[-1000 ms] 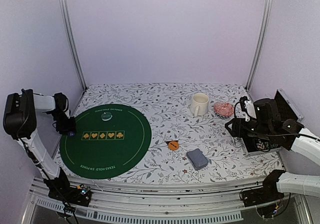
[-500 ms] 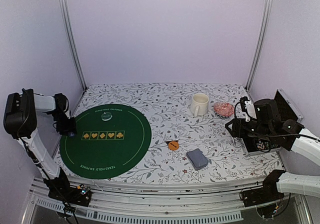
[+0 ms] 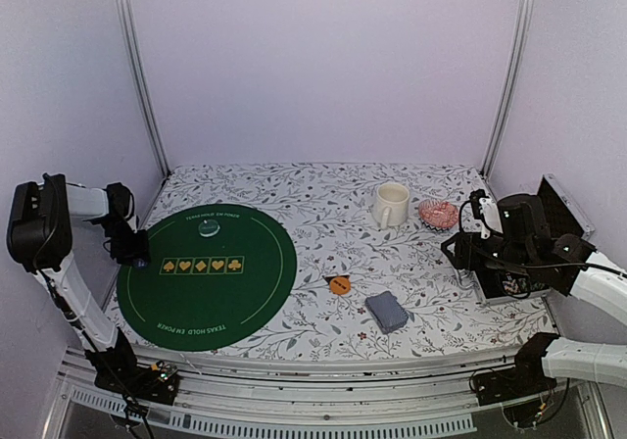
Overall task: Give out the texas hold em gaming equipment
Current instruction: Place the small blind button in the small blind area, then pick up the big blind button from the center of the board.
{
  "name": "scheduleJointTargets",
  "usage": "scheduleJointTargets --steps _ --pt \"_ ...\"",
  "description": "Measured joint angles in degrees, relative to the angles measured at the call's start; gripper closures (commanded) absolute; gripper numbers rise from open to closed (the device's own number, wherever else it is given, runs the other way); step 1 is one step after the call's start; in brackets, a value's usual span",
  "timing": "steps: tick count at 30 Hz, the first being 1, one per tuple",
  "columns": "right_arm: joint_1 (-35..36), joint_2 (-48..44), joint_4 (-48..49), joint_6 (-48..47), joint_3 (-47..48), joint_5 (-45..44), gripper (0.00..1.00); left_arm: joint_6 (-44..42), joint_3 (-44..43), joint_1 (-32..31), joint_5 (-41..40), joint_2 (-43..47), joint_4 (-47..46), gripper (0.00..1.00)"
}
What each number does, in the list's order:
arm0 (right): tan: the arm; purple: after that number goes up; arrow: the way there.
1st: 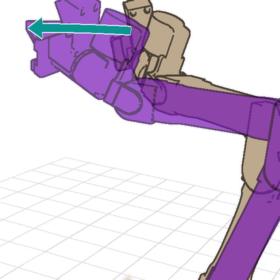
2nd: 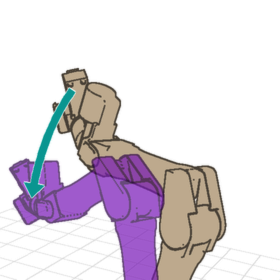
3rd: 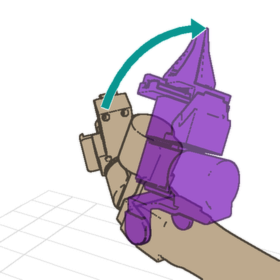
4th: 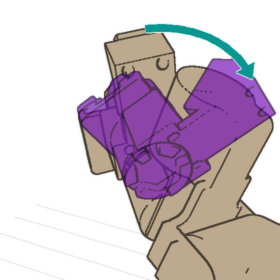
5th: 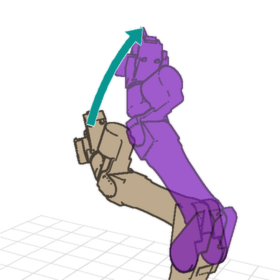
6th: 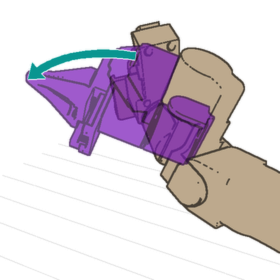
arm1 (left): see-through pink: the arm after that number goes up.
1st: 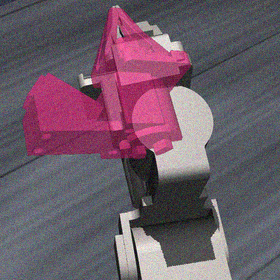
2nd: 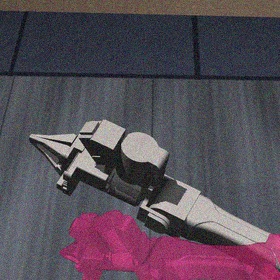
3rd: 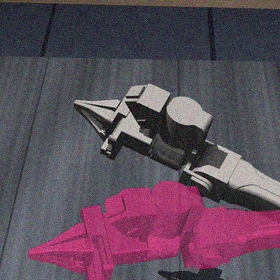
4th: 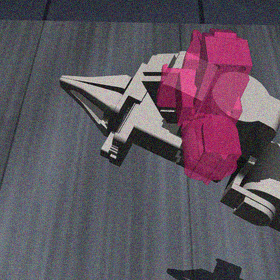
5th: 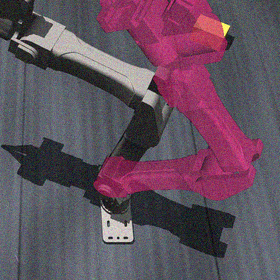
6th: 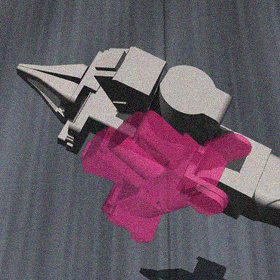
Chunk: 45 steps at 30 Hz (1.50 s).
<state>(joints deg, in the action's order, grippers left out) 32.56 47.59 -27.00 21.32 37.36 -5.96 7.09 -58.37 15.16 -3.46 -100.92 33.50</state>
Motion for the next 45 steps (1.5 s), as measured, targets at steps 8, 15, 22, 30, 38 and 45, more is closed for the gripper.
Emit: scheduleJointTargets --steps 8,15,22,30,38,45 --pt "0.0 0.3 0.0 -0.5 -0.1 0.5 0.29 0.0 0.0 0.0 0.0 0.1 -0.4 0.24" --pt "0.0 1.1 -0.1 -0.8 -0.1 1.9 0.28 1.3 -0.1 -0.9 -0.1 7.5 -0.8 0.15" --pt "0.0 4.0 -0.9 -0.5 1.6 4.2 0.28 0.7 -5.9 -22.3 -1.9 17.7 -2.6 0.15" --pt "0.0 8.2 -0.9 1.8 4.0 8.4 0.29 -6.9 -10.8 -57.7 4.5 13.2 -6.0 0.02" --pt "0.0 9.2 -0.3 5.9 4.0 12.6 0.3 -17.9 -17.0 -72.6 11.1 -4.8 -7.7 0.02" --pt "0.0 7.9 0.2 8.5 3.8 14.0 0.3 -23.0 -23.4 -73.6 6.2 -15.6 -7.9 0.08"
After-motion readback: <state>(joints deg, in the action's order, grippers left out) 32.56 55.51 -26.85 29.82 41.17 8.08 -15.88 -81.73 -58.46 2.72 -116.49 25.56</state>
